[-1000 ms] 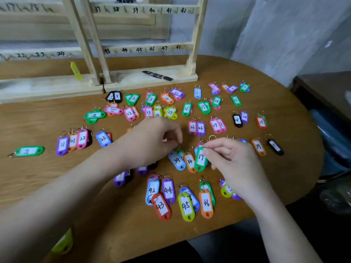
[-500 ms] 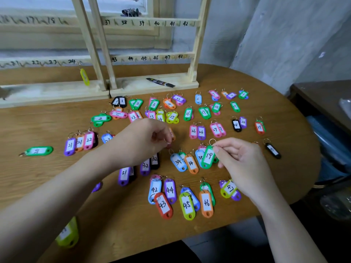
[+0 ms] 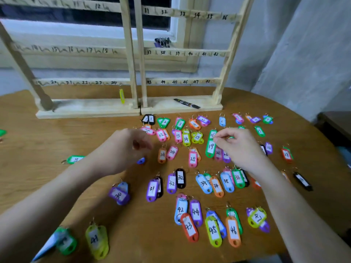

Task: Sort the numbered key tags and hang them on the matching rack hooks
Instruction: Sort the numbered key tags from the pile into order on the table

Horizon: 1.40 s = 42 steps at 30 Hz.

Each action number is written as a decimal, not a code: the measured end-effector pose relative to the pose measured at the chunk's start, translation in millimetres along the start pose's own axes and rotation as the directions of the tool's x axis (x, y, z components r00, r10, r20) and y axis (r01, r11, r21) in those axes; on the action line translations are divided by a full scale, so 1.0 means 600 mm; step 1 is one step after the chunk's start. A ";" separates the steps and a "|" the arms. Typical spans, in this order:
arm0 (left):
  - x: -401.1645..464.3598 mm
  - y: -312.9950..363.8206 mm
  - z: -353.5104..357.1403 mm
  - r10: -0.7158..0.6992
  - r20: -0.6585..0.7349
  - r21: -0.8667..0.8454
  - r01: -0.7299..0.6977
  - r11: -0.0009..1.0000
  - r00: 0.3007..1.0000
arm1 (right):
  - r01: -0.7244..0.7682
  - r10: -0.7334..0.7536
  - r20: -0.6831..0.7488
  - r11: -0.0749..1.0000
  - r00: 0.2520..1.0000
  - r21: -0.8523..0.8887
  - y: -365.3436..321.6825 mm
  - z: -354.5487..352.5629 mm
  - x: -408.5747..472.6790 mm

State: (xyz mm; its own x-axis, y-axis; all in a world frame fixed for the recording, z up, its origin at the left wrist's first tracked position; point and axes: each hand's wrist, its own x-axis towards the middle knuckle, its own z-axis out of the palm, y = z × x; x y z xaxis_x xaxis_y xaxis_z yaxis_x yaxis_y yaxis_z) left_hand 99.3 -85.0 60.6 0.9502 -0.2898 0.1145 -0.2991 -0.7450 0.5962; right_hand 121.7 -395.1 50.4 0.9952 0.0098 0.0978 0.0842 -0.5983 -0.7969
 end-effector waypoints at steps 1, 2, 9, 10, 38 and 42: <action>0.000 -0.006 0.000 -0.016 -0.002 -0.004 0.016 1.000 1.000 | -0.011 0.011 -0.009 1.000 1.000 -0.023 0.006 -0.006 0.018; 0.003 -0.011 0.001 -0.027 -0.006 -0.011 0.027 1.000 1.000 | -0.022 0.022 -0.020 0.999 1.000 -0.048 0.014 -0.014 0.036; 0.059 0.005 0.035 0.011 0.028 -0.016 -0.011 1.000 1.000 | -0.155 0.135 -0.163 0.981 0.977 -0.116 0.085 -0.098 0.124; 0.071 0.011 0.042 0.026 0.033 -0.016 -0.026 1.000 0.999 | -0.182 0.160 -0.176 0.976 0.971 -0.121 0.096 -0.111 0.133; -0.101 -0.106 -0.081 -0.204 -0.170 0.064 0.218 0.974 0.964 | 0.159 -0.133 0.203 0.980 0.970 -0.118 -0.130 0.109 0.102; -0.182 -0.193 -0.125 -0.330 -0.274 0.083 0.364 0.928 0.903 | 0.295 -0.265 0.306 0.954 0.914 -0.056 -0.219 0.255 0.090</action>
State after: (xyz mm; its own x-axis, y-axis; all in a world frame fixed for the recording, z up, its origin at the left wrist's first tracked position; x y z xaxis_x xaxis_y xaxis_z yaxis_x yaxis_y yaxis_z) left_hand 37.1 78.1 38.6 0.9810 0.1489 0.1246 0.0613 -0.8463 0.5292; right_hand 172.1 -193.3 69.2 0.9032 0.4128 0.1179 0.3711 -0.6128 -0.6977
